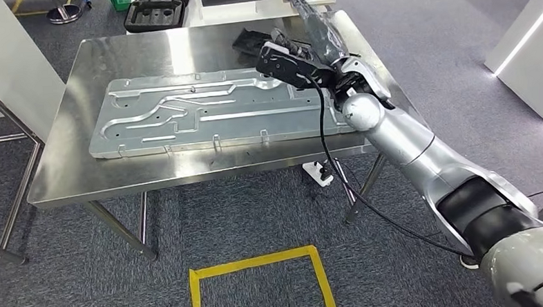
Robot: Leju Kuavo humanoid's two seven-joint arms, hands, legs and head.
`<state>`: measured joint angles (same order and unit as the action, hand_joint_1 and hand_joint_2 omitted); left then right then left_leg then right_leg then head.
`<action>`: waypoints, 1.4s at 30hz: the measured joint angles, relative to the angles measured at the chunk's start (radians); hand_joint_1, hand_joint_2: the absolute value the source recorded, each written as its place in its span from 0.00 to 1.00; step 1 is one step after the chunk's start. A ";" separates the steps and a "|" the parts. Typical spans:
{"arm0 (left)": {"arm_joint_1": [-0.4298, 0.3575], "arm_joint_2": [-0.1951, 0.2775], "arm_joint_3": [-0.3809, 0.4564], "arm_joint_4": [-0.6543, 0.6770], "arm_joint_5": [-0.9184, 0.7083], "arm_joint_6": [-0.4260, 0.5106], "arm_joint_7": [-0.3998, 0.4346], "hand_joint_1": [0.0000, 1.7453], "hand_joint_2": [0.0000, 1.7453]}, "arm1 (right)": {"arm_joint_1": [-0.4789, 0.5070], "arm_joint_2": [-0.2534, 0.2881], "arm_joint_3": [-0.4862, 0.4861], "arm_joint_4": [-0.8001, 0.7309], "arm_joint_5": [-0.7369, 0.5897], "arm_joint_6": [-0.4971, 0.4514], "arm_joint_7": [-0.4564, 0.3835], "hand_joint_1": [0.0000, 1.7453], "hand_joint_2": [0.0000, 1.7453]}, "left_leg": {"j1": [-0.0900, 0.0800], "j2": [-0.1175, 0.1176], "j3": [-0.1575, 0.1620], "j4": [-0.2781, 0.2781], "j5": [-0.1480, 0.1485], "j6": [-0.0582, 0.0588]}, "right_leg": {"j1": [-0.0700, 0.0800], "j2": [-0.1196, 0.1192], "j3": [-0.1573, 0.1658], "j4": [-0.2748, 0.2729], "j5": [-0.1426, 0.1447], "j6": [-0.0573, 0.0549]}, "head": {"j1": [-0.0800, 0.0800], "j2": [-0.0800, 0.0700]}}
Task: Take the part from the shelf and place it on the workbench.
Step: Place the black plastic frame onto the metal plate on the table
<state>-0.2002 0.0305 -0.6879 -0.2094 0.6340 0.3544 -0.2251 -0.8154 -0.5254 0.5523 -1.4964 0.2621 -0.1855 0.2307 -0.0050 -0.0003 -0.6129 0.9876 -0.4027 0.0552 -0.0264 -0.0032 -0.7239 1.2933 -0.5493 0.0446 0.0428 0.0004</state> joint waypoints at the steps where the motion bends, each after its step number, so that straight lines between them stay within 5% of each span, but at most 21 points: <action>1: 0.001 0.000 0.001 0.000 0.002 0.000 0.000 0.00 0.00 | 0.024 0.003 -0.007 -0.003 -0.023 -0.017 -0.013 0.00 0.00 | 0.001 0.000 -0.019 0.005 0.011 -0.002 | -0.001 0.000 0.022 0.000 0.024 0.001 | 0.000 0.000; 3: 0.004 0.000 0.003 0.000 0.007 0.000 0.000 0.00 0.00 | 0.070 0.009 -0.028 -0.007 -0.074 -0.053 -0.050 0.00 0.00 | 0.002 -0.002 -0.057 0.022 0.029 -0.009 | -0.002 0.000 0.109 -0.095 0.060 0.001 | 0.001 0.000; 5: 0.007 0.000 0.004 0.000 0.012 0.000 -0.002 0.00 0.00 | 0.118 0.016 -0.053 -0.012 -0.129 -0.093 -0.098 0.00 0.00 | 0.000 -0.004 -0.081 0.037 0.043 -0.020 | 0.003 0.000 0.193 -0.221 0.035 -0.004 | 0.002 0.000; 7: 0.011 0.001 0.006 0.000 0.015 0.001 -0.004 0.00 0.00 | 0.178 0.025 -0.081 -0.014 -0.171 -0.139 -0.158 0.00 0.00 | -0.002 -0.006 -0.087 0.038 0.060 -0.032 | 0.009 0.001 0.215 -0.268 0.017 -0.012 | 0.004 0.000; 9: 0.018 0.004 0.007 0.000 0.020 0.003 -0.005 0.00 0.00 | 0.247 0.040 -0.107 -0.012 -0.192 -0.187 -0.212 0.00 0.00 | 0.001 -0.009 -0.092 0.038 0.062 -0.044 | 0.007 -0.003 0.201 -0.268 0.036 -0.027 | 0.005 0.000; 10: 0.023 0.005 0.007 0.000 0.022 0.004 -0.005 0.00 0.00 | 0.280 0.050 -0.119 -0.011 -0.199 -0.209 -0.232 0.00 0.00 | 0.004 -0.008 -0.101 0.054 0.035 -0.051 | 0.005 -0.005 0.192 -0.270 0.048 -0.035 | 0.005 0.000; 13: 0.031 0.007 0.008 0.000 0.032 0.006 -0.006 0.00 0.00 | 0.382 0.088 -0.162 -0.007 -0.206 -0.259 -0.283 0.00 0.00 | 0.009 -0.005 -0.140 0.201 -0.121 -0.068 | 0.003 -0.009 0.152 -0.271 0.084 -0.049 | 0.002 0.000; 15: 0.034 0.009 0.011 0.000 0.041 0.007 -0.008 0.00 0.00 | 0.454 0.117 -0.191 0.009 -0.217 -0.273 -0.328 0.00 0.00 | 0.010 -0.005 -0.141 0.301 -0.155 -0.074 | 0.005 -0.010 0.116 -0.267 0.108 -0.050 | 0.002 0.000; 16: 0.036 0.010 0.014 0.000 0.047 0.008 -0.010 0.00 0.00 | 0.488 0.132 -0.203 0.026 -0.231 -0.274 -0.358 0.00 0.00 | 0.010 -0.005 -0.122 0.316 -0.137 -0.073 | 0.006 -0.011 0.098 -0.263 0.119 -0.049 | 0.002 0.000; 18: 0.040 0.012 0.018 0.000 0.058 0.012 -0.013 0.00 0.00 | 0.543 0.159 -0.220 0.071 -0.274 -0.264 -0.409 0.00 0.00 | 0.008 -0.006 -0.040 0.252 -0.087 -0.063 | 0.008 -0.012 0.066 -0.257 0.138 -0.046 | 0.002 0.000; 20: 0.039 0.015 0.020 0.000 0.066 0.017 -0.011 0.00 0.00 | 0.576 0.184 -0.234 0.129 -0.333 -0.238 -0.439 0.00 0.00 | 0.001 -0.007 0.067 0.111 -0.105 -0.048 | 0.009 -0.012 0.045 -0.255 0.158 -0.039 | 0.003 0.000; 22: 0.038 0.018 0.024 0.000 0.071 0.021 -0.007 0.00 0.00 | 0.593 0.207 -0.244 0.214 -0.395 -0.206 -0.493 0.00 0.00 | -0.008 -0.008 0.114 0.021 -0.136 -0.033 | 0.007 -0.014 0.040 -0.264 0.181 -0.027 | 0.003 0.000; 25: 0.043 0.019 0.032 0.000 0.075 0.024 0.001 0.00 0.00 | 0.615 0.241 -0.249 0.377 -0.472 -0.163 -0.575 0.00 0.00 | -0.006 -0.003 0.105 -0.012 -0.101 -0.011 | 0.006 -0.011 0.037 -0.275 0.185 -0.012 | 0.001 0.000; 29: 0.049 0.018 0.034 0.000 0.082 0.039 0.016 0.00 0.00 | 0.643 0.282 -0.264 0.618 -0.582 -0.109 -0.585 0.00 0.00 | -0.001 -0.001 0.053 -0.026 -0.039 0.008 | 0.003 -0.001 -0.009 -0.085 -0.002 -0.003 | 0.008 0.000; 30: 0.050 0.017 0.034 0.000 0.082 0.043 0.019 0.00 0.00 | 0.654 0.293 -0.270 0.677 -0.612 -0.093 -0.586 0.00 0.00 | -0.001 -0.002 0.034 -0.023 -0.028 0.007 | 0.003 0.000 -0.012 -0.031 -0.018 0.000 | 0.009 0.000; 31: 0.052 0.016 0.034 0.000 0.083 0.045 0.020 0.00 0.00 | 0.667 0.303 -0.276 0.731 -0.640 -0.077 -0.585 0.00 0.00 | -0.001 -0.002 0.015 -0.017 -0.019 0.004 | 0.001 0.000 -0.003 -0.003 -0.009 0.003 | 0.009 0.000; 33: 0.057 0.013 0.034 0.000 0.084 0.048 0.021 0.00 0.00 | 0.690 0.323 -0.294 0.828 -0.694 -0.047 -0.572 0.00 0.00 | 0.003 -0.001 -0.026 0.004 -0.006 -0.005 | -0.007 -0.001 0.064 -0.045 0.041 0.013 | 0.009 0.000; 35: 0.058 0.012 0.034 0.000 0.085 0.052 0.023 0.00 0.00 | 0.700 0.342 -0.320 0.908 -0.744 -0.025 -0.543 0.00 0.50 | 0.002 0.001 -0.061 0.034 -0.001 -0.019 | -0.011 0.000 0.166 -0.176 0.032 0.016 | 0.012 0.000; 37: 0.057 0.013 0.035 0.000 0.086 0.057 0.029 0.00 0.00 | 0.707 0.360 -0.351 0.973 -0.792 -0.003 -0.499 0.00 1.00 | -0.001 0.004 -0.073 0.054 0.003 -0.031 | -0.009 0.005 0.213 -0.253 -0.005 0.001 | 0.014 0.001; 40: 0.058 0.012 0.035 0.000 0.090 0.058 0.041 0.00 0.00 | 0.720 0.382 -0.387 1.046 -0.837 0.022 -0.426 0.00 1.00 | 0.006 0.004 -0.077 0.064 -0.001 -0.047 | -0.005 0.006 0.204 -0.255 0.003 -0.030 | 0.011 0.000; 42: 0.062 0.010 0.036 0.000 0.092 0.057 0.048 0.00 0.00 | 0.722 0.395 -0.403 1.085 -0.851 0.029 -0.386 0.00 1.00 | 0.010 0.004 -0.101 0.128 -0.065 -0.058 | -0.006 0.004 0.194 -0.256 0.017 -0.048 | 0.010 0.000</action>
<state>-0.1384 0.0404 -0.6523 -0.2094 0.7264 0.4116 -0.1772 -0.0934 -0.1306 0.1491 -0.4111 -0.5887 -0.1563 -0.1551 0.0050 0.0040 -0.7143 1.1151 -0.4674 -0.0033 -0.0321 0.0003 -0.5301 1.0374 -0.5325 -0.0030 0.0526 0.0006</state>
